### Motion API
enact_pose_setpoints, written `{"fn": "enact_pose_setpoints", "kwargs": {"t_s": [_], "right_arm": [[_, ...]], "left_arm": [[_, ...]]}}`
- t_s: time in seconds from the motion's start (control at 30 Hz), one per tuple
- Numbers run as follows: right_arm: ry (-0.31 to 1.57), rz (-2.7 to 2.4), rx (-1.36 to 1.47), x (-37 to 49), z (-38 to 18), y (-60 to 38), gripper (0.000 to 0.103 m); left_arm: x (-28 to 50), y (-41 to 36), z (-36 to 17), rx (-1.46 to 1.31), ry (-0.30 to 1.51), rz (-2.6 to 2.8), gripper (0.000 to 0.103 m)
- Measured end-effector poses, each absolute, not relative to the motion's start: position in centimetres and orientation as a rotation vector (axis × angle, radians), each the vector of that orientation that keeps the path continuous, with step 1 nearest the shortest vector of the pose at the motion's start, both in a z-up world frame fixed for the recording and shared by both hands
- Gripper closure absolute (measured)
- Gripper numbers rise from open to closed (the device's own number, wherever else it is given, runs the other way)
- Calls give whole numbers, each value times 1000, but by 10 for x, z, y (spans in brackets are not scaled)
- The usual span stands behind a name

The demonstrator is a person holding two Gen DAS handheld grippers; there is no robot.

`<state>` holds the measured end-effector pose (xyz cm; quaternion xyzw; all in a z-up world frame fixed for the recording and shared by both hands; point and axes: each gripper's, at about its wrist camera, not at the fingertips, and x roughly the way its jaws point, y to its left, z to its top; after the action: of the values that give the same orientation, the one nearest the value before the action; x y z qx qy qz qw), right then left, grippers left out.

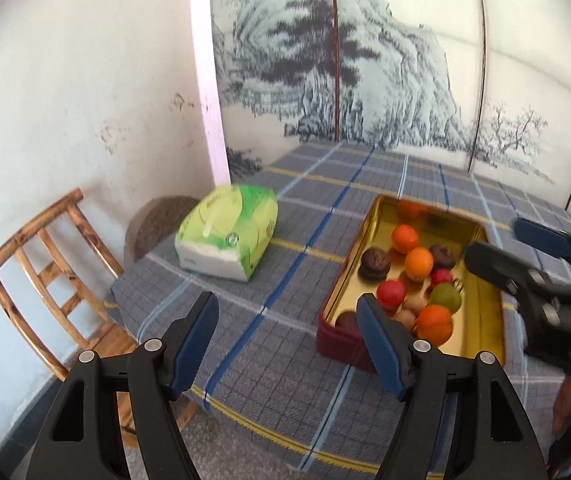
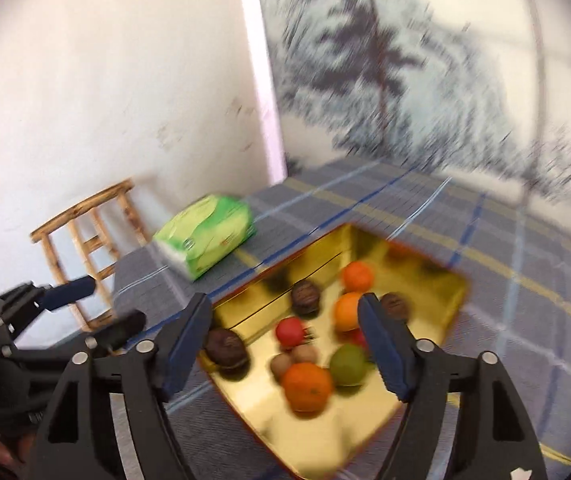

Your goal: Organize fruits

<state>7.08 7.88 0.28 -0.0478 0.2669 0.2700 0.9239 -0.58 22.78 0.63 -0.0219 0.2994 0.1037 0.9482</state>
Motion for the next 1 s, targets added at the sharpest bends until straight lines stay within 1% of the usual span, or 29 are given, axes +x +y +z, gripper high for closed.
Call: {"fn": "enact_pose_setpoints", "kwargs": {"t_s": [0.03, 0.07, 0.1, 0.17, 0.23, 0.27, 0.3, 0.33, 0.47, 0.63, 1.0], "right_arm": [[515, 530, -108, 64, 6, 74, 18], [474, 502, -112, 55, 10, 69, 14], [448, 486, -112, 49, 13, 65, 13], [382, 445, -116, 32, 19, 55, 7], [326, 401, -126, 20, 25, 47, 4], [290, 377, -130, 12, 30, 42, 3], [267, 363, -131, 7, 33, 38, 2], [236, 339, -128, 0, 38, 32, 2], [190, 306, -89, -12, 56, 8, 1], [164, 278, -70, -22, 68, -10, 1], [133, 201, -72, -32, 72, -23, 1]], "left_arm": [[-8, 224, 11, -34, 587, 213, 31], [-11, 218, 16, -17, 563, 215, 31], [-13, 212, 21, 4, 542, 218, 31], [-16, 204, 29, 36, 507, 226, 26], [-25, 192, 44, 52, 440, 219, 15], [-29, 189, 51, 50, 410, 209, 11], [-33, 185, 59, 47, 382, 202, 2], [-37, 182, 66, 45, 358, 194, 0], [-52, 169, 95, 36, 257, 155, 0], [-51, 160, 120, -17, 291, 58, 0], [-56, 153, 133, -30, 268, 28, 0]]}}
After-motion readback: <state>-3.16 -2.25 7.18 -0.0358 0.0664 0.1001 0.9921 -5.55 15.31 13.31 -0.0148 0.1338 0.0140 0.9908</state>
